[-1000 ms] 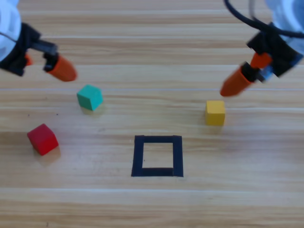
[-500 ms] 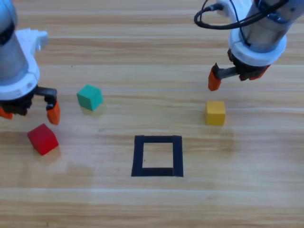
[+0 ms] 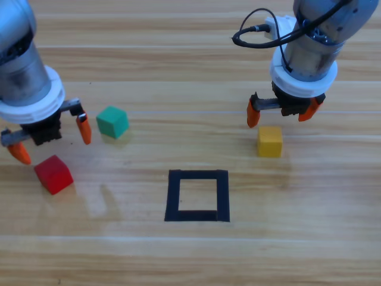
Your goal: Stack the blocks in the rectangular block: red at the bottom, yellow in the middle, green on top
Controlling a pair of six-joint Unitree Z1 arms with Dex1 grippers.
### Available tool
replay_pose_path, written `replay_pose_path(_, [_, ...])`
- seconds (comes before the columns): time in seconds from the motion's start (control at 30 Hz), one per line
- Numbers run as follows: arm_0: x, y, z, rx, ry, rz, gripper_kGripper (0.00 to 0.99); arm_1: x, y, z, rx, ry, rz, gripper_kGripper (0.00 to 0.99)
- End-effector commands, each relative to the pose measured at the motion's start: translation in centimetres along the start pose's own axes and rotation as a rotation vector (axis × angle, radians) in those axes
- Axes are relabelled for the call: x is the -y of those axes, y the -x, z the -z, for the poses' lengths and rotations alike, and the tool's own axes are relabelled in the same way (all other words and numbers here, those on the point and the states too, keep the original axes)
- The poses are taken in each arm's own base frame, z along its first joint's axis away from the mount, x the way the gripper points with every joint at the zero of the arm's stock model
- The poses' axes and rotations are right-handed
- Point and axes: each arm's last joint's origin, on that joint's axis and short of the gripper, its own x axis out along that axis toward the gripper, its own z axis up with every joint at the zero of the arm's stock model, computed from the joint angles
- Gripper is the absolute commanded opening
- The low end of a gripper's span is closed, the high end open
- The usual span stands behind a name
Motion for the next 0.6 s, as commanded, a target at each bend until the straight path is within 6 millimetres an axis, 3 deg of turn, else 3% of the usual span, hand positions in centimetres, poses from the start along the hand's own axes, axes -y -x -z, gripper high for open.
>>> replay_pose_path(0.03, [0.6, -3.4, -1.7, -0.044, 0.170, -0.064, 0.990, -1.0, -3.7, 0.5, -0.077, -0.025, 0.024, 0.988])
replay_pose_path(0.37, [-0.2, -5.5, -2.4, -0.091, 0.288, -0.120, 0.989, -1.5, -6.5, 0.5, -0.146, -0.048, 0.026, 0.928])
replay_pose_path(0.6, [-0.4, -3.7, -2.7, -0.064, 0.252, -0.080, 0.974, -1.9, -7.8, 0.6, -0.191, -0.038, 0.041, 0.727])
